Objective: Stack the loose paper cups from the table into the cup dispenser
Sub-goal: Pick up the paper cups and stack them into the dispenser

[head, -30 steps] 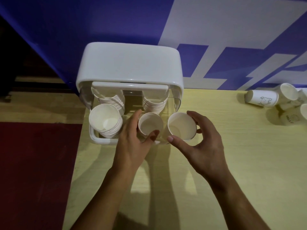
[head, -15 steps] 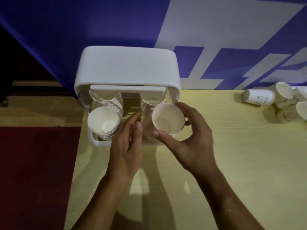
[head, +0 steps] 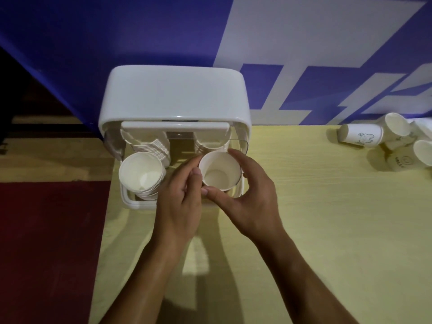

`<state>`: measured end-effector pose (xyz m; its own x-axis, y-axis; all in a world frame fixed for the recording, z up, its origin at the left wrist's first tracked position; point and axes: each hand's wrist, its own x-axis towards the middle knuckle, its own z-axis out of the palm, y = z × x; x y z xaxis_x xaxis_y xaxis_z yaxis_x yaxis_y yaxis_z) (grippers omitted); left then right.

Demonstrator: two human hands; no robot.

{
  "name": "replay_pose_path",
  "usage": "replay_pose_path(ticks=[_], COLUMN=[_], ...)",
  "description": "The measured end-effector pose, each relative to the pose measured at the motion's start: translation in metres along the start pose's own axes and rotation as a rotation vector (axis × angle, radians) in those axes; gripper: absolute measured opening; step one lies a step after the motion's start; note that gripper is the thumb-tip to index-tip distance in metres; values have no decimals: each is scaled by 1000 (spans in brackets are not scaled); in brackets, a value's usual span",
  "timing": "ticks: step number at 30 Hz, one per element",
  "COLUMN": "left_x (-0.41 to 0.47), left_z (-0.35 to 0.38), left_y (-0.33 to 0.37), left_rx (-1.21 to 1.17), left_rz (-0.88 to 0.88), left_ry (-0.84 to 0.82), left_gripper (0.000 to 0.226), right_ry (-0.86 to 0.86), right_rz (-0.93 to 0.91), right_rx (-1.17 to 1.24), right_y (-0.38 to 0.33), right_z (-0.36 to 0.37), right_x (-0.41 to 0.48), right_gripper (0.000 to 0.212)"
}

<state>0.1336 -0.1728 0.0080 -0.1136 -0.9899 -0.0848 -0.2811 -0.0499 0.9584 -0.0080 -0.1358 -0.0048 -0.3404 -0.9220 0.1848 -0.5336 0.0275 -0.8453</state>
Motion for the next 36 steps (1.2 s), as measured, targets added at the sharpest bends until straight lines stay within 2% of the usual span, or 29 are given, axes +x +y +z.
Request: replay_pose_path(ticks=[7, 13, 16, 20, 22, 24, 28, 31, 36], left_x=[5, 7, -3, -21, -22, -16, 2, 12, 18], left_z=[5, 3, 2, 18, 45, 82, 177, 261, 398], left_y=[-20, -21, -14, 18, 43, 65, 93, 110, 123], left_rx=[76, 81, 170, 370, 377, 327, 308, 416, 496], left_rz=[-116, -98, 2, 234, 408, 495, 490, 440, 539], left_ry=[-59, -84, -74, 48, 46, -9, -193, -360, -514], left_gripper=[37, 37, 32, 30, 32, 32, 35, 51, 74], right_ry=[-121, -150, -144, -54, 5, 60, 201, 286, 340], right_rz=[50, 94, 77, 62, 99, 150, 277, 340, 465], right_rx=[-189, -277, -248, -208, -201, -202, -202, -208, -209], right_y=[31, 29, 25, 34, 47, 65, 106, 139, 189], right_z=[15, 17, 6, -42, -77, -117, -198, -252, -331], right_x=[-2, -3, -6, -17, -19, -18, -14, -18, -34], right_gripper=[85, 90, 92, 77, 72, 71, 70, 67, 64])
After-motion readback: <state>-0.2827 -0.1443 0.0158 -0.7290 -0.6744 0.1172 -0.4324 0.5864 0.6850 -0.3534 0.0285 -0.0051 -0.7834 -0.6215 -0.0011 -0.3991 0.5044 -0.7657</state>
